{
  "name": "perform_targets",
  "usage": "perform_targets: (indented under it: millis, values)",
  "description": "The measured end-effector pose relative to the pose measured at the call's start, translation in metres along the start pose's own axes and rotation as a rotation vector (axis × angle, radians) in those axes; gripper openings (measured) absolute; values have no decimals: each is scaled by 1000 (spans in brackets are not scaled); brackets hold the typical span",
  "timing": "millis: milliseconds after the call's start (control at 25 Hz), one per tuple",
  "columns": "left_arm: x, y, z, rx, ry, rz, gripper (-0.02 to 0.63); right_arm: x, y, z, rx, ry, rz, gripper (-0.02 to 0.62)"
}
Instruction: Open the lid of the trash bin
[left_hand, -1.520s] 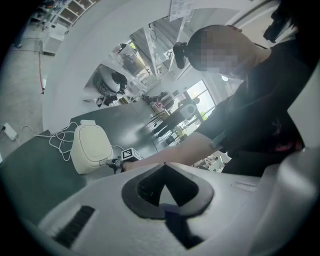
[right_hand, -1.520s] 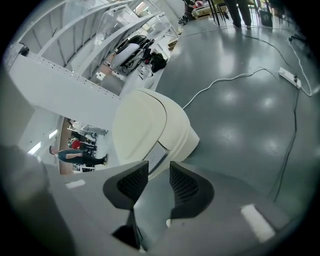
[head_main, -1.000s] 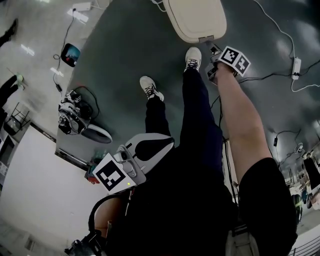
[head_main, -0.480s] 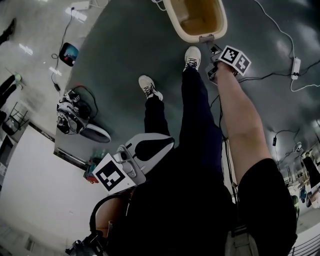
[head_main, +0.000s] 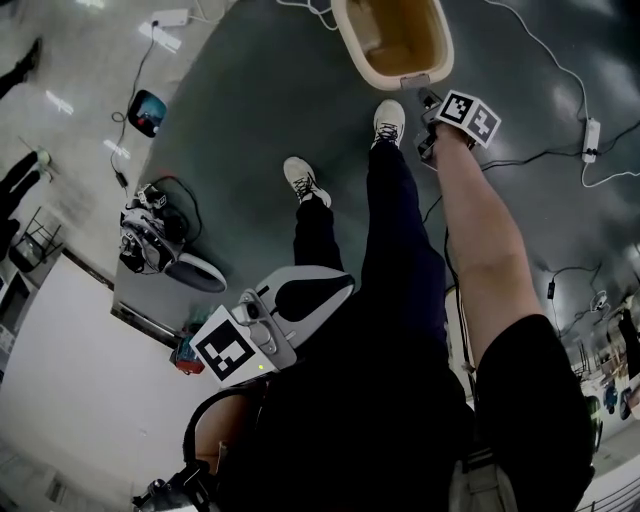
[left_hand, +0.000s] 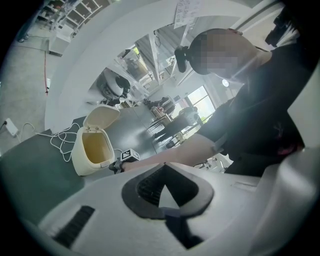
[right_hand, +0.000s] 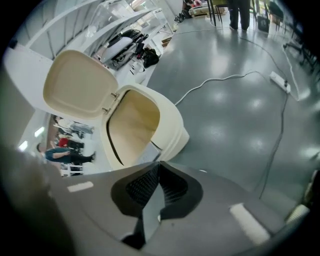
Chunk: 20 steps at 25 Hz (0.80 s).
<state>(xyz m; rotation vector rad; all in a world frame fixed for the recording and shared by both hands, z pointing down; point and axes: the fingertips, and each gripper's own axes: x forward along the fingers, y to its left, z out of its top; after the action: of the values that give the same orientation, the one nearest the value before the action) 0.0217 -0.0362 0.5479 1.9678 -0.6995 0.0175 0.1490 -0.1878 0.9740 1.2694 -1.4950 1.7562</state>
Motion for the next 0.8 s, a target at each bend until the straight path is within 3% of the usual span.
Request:
perform_targets:
  millis: [40,120,320,560,800]
  values:
    - [-2,-4,3,10,-2,-3,6,-4,2,-2,-9,11,-28,5]
    - [-8,-14,9,36,-5,-10,6,-14,12,-7,-8,19,-35,5]
    - [-30,-54,28,119,-22,-50,6,-64,51,-13,-28,-6,61,5]
    - [-60,-98,44,257,-31,-94,6,-148,120,-8,-132,-101,242,5]
    - [-100,-139,62,317,-110,-144,6,-248,190,-27,-210,-218,405,3]
